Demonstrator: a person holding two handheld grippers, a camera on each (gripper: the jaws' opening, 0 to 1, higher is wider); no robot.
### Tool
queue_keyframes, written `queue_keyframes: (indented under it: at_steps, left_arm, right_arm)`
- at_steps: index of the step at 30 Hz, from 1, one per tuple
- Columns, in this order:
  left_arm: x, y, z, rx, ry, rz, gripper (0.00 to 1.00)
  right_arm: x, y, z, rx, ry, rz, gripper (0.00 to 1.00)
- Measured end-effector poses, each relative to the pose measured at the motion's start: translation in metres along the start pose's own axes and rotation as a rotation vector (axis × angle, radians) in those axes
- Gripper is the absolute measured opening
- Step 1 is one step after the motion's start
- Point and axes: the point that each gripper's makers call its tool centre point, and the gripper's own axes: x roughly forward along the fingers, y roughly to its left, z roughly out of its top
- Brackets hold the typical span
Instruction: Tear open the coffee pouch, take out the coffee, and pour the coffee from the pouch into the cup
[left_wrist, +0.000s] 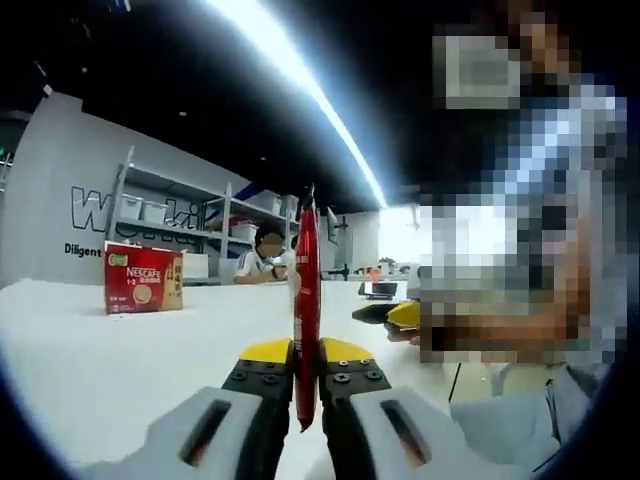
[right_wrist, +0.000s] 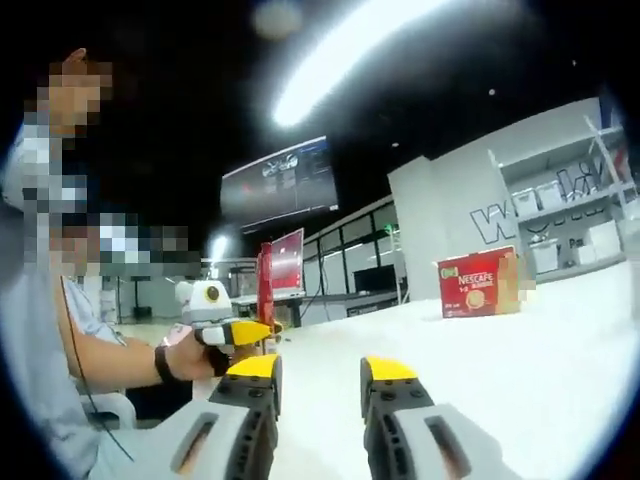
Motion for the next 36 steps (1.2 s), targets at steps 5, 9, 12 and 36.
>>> queue_keyframes:
  at_steps: [5, 9, 12, 36]
  left_arm:
    - [0.000, 0.003, -0.005, -0.020, 0.025, 0.016, 0.12]
    - [0.000, 0.003, -0.004, -0.020, 0.024, 0.020, 0.12]
    - [0.000, 0.003, -0.005, -0.016, 0.026, 0.021, 0.12]
    - [-0.001, 0.002, -0.004, -0.010, 0.022, 0.016, 0.12]
  right_arm:
    - [-0.001, 0.000, -0.003, 0.011, 0.008, 0.012, 0.32]
    - [-0.001, -0.001, -0.003, 0.010, 0.011, 0.013, 0.31]
    - [-0.001, -0.001, -0.005, 0.012, 0.018, 0.016, 0.31]
    - [-0.006, -0.009, -0.004, -0.055, 0.001, 0.002, 0.32]
